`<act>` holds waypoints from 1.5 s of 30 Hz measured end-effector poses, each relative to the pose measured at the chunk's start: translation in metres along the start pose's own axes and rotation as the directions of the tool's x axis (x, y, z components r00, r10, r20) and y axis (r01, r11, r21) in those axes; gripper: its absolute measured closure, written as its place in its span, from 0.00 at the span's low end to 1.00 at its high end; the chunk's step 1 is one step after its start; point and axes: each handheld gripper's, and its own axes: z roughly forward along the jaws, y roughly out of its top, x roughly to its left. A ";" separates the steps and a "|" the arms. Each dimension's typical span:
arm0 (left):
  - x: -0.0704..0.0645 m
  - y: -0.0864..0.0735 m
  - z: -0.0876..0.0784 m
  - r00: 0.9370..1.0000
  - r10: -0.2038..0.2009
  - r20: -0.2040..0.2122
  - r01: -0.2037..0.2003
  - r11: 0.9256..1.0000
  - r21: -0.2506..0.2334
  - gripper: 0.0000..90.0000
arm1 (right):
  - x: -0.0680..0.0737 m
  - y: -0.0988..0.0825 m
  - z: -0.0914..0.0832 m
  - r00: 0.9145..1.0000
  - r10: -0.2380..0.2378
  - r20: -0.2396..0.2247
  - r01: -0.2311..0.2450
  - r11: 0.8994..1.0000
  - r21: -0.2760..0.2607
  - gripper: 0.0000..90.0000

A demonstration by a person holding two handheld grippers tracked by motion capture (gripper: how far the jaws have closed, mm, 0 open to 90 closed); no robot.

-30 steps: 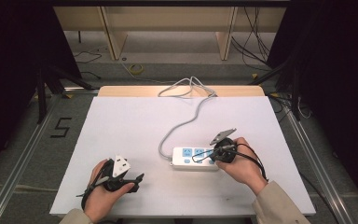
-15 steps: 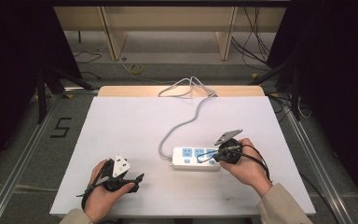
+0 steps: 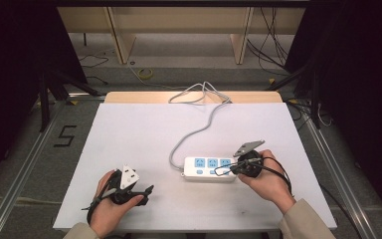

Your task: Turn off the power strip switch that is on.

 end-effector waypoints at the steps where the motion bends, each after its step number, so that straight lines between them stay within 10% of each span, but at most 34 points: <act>1: 0.000 0.000 0.000 1.000 0.000 0.000 0.000 1.000 0.000 0.22 | 0.000 -0.001 -0.001 1.000 0.001 0.000 -0.001 1.000 -0.002 1.00; 21: 0.000 0.000 0.000 1.000 -0.003 -0.001 0.003 1.000 0.003 0.22 | -0.006 -0.022 -0.012 0.999 0.038 -0.003 -0.038 0.998 -0.040 0.96; 45: 0.001 -0.002 0.001 1.000 -0.010 0.002 0.010 1.000 0.010 0.22 | -0.021 -0.067 -0.020 0.996 0.089 -0.016 -0.091 0.988 -0.124 0.68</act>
